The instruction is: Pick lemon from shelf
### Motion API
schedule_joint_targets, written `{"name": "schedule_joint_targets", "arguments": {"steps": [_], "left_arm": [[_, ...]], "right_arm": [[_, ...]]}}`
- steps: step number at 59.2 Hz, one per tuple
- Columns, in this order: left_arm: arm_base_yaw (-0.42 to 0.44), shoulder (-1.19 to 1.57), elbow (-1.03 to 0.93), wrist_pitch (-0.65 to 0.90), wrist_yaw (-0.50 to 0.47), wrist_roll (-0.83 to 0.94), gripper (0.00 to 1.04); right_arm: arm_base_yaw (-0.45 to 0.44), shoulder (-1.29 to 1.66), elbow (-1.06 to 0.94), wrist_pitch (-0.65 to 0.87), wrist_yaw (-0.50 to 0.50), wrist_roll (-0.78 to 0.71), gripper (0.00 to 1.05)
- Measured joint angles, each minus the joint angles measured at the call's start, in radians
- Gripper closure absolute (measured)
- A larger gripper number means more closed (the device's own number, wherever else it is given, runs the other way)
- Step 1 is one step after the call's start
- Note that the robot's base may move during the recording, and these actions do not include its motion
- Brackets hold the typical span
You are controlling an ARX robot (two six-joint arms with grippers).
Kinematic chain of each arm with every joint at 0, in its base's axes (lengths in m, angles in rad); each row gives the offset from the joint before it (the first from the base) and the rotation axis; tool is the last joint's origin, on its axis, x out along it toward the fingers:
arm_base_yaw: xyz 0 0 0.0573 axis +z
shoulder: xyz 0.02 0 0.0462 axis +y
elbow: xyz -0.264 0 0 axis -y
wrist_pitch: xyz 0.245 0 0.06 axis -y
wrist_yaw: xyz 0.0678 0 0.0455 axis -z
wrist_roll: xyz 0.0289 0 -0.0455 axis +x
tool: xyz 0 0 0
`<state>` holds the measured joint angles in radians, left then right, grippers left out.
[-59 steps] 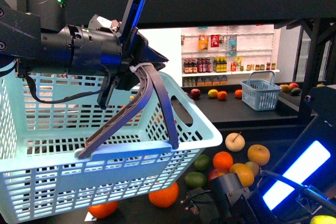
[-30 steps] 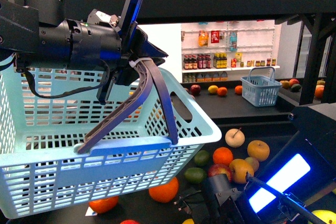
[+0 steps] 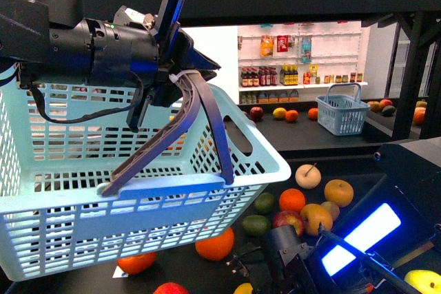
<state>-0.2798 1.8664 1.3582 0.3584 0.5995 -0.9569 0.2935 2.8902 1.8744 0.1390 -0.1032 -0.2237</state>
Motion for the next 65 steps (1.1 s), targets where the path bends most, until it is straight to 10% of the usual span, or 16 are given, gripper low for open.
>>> {"name": "schedule_joint_targets", "arguments": {"steps": [46,65], "left_arm": [[0.000,0.000,0.000,0.000,-0.001,0.000,0.96],[-0.001,0.000,0.000,0.000,0.001,0.000,0.96]], "right_arm": [[-0.319,-0.588,-0.418,0.151,-0.112,0.031,0.42],[-0.277,-0.850,-0.379,0.121,-0.242,0.182,0.42]]}}
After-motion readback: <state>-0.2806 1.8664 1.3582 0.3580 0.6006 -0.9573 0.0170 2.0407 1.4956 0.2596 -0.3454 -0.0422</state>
